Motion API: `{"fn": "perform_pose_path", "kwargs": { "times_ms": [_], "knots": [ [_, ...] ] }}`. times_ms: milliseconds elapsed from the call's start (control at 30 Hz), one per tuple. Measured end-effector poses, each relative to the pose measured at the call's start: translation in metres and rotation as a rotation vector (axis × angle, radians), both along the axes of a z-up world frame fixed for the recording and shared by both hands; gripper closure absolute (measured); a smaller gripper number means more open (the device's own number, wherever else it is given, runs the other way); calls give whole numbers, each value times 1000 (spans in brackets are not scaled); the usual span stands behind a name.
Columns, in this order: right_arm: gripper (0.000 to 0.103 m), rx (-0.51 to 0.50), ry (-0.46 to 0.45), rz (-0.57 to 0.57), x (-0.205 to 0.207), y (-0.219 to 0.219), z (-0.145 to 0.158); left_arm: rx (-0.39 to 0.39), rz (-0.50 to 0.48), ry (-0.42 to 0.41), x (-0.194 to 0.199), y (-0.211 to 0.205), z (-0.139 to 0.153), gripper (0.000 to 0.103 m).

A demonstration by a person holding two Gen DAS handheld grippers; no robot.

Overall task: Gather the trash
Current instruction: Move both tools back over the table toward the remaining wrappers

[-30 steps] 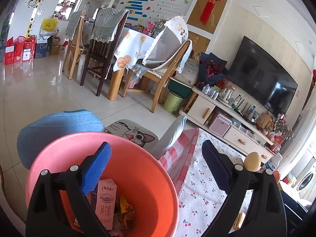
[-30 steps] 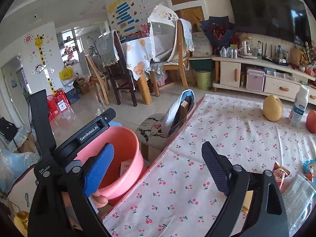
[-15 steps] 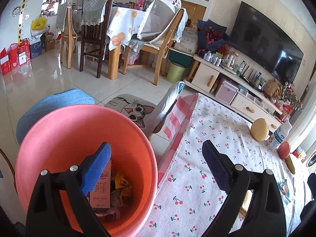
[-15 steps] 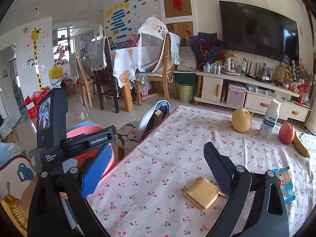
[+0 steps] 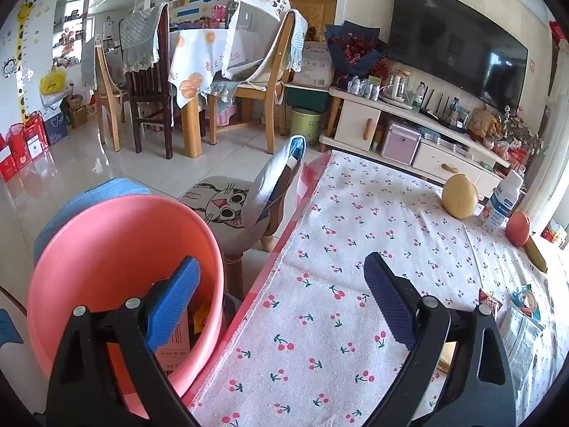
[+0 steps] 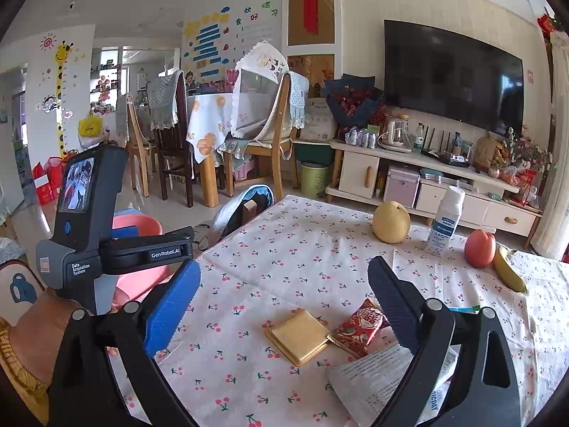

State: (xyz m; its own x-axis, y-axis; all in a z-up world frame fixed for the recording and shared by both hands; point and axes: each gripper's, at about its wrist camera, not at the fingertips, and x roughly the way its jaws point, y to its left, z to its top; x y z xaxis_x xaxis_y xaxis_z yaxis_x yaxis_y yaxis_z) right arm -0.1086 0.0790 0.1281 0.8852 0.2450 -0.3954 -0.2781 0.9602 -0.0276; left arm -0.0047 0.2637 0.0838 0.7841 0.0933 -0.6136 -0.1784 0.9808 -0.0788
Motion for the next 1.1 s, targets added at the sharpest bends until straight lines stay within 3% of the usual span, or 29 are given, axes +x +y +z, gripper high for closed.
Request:
{"fn": "perform_pose_path", "kwargs": {
  "times_ms": [467, 833, 1100],
  "knots": [
    [7, 17, 18, -44, -6, -47, 0, 44, -92, -18, -17, -56, -1, 9],
    [7, 101, 15, -142, -17, -110, 8, 52, -207, -13, -35, -103, -5, 9],
    [7, 208, 46, -263, -19, -180, 9, 38, -290, -1, -50, -135, -9, 9]
  ]
}}
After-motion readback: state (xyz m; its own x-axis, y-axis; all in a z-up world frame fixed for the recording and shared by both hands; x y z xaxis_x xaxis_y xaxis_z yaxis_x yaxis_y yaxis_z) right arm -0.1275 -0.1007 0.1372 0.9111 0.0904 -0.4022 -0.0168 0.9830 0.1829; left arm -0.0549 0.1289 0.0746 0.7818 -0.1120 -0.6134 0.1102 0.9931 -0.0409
